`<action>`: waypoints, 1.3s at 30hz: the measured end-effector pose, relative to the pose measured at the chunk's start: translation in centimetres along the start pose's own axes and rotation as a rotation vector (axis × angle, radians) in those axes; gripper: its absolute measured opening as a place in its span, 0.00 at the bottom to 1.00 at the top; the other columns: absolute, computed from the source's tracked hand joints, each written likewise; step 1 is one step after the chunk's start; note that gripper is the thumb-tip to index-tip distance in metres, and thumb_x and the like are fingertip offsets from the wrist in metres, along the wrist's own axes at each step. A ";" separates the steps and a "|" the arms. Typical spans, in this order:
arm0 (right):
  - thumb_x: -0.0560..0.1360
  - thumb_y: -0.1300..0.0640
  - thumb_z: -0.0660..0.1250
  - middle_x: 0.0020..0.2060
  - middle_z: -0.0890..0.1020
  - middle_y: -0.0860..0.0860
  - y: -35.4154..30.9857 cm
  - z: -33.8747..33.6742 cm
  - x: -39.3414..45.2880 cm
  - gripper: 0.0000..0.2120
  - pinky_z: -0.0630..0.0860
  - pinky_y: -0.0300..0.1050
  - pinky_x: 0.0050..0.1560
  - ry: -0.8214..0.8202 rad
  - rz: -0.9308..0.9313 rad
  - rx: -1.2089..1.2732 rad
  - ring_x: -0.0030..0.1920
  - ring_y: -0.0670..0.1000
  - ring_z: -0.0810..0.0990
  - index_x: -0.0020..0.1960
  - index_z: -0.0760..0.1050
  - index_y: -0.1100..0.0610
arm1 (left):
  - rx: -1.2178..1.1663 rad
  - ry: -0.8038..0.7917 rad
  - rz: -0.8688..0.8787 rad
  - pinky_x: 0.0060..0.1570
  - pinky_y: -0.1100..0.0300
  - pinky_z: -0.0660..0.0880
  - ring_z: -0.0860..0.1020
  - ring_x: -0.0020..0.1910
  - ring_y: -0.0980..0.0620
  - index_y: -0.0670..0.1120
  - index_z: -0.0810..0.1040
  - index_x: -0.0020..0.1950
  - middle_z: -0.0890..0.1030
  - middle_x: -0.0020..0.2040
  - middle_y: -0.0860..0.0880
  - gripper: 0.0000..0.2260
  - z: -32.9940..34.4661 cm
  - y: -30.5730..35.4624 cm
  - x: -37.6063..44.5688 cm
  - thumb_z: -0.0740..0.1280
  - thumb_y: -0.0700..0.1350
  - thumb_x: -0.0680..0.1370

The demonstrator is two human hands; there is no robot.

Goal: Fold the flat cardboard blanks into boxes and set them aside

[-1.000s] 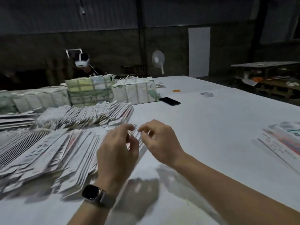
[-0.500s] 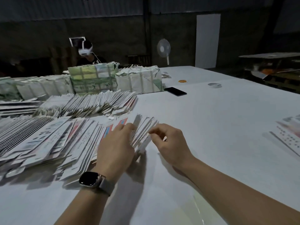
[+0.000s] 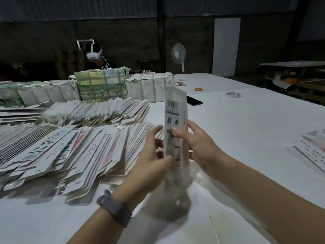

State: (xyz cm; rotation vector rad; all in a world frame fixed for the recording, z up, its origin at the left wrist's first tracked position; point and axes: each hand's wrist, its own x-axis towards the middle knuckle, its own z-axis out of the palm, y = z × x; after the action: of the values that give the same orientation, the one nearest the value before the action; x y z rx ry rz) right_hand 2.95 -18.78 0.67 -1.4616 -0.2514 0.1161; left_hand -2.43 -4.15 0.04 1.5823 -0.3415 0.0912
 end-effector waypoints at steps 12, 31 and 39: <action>0.80 0.59 0.66 0.56 0.85 0.49 1.0 0.8 -2.2 0.17 0.79 0.55 0.60 -0.165 -0.104 0.025 0.58 0.51 0.84 0.66 0.73 0.43 | -0.026 -0.126 -0.034 0.51 0.53 0.83 0.85 0.52 0.51 0.68 0.80 0.57 0.85 0.55 0.52 0.16 -0.3 -0.8 0.1 0.61 0.48 0.78; 0.83 0.59 0.60 0.62 0.82 0.52 1.4 2.1 -3.6 0.18 0.77 0.60 0.65 -0.265 -0.103 0.231 0.63 0.55 0.81 0.71 0.72 0.47 | -0.182 0.164 -0.060 0.41 0.56 0.82 0.86 0.47 0.51 0.52 0.77 0.65 0.87 0.51 0.50 0.12 1.1 -1.9 -0.4 0.60 0.43 0.85; 0.83 0.56 0.58 0.63 0.82 0.51 2.5 2.7 -3.3 0.19 0.80 0.51 0.60 -0.291 -0.074 0.349 0.63 0.53 0.81 0.73 0.70 0.47 | -0.146 0.209 -0.002 0.47 0.57 0.83 0.86 0.51 0.51 0.54 0.75 0.64 0.86 0.52 0.52 0.17 1.6 -2.4 -0.2 0.64 0.52 0.76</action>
State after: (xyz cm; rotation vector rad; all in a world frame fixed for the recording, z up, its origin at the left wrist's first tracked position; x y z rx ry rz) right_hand -0.69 -16.70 -1.85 -1.0844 -0.4963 0.2985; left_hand -2.18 -5.70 -2.35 1.4140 -0.1790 0.2232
